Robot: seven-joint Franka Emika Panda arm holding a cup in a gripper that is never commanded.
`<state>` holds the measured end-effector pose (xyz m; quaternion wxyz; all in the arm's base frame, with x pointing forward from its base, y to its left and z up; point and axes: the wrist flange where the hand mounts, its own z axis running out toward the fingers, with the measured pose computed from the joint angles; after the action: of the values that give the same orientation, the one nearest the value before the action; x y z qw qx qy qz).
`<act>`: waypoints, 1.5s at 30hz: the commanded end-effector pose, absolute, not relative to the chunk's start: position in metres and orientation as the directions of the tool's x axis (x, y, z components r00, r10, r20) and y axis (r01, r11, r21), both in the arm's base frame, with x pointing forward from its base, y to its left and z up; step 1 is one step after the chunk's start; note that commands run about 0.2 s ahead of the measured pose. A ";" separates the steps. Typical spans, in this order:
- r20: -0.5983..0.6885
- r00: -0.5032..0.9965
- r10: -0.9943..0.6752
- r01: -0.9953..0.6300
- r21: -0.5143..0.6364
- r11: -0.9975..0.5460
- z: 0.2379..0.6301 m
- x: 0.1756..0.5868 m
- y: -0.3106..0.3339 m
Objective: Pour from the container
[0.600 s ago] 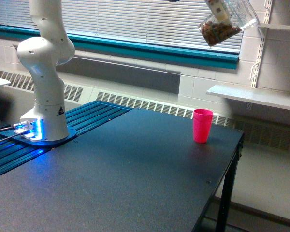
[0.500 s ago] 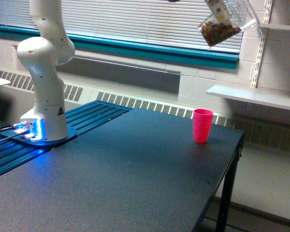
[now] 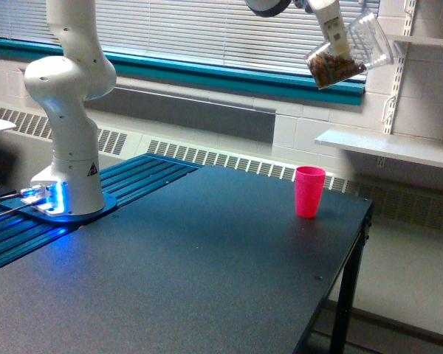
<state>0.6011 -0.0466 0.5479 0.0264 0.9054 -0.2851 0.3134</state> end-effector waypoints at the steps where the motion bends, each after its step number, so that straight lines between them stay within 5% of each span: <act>1: 0.605 0.631 -0.485 -0.524 -0.129 -0.842 0.566 0.594 -0.029; 45: 0.615 0.696 -0.370 -0.461 -0.011 -0.887 0.541 0.472 0.111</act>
<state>0.4828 0.0899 0.5403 0.0717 0.9192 -0.2267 0.3140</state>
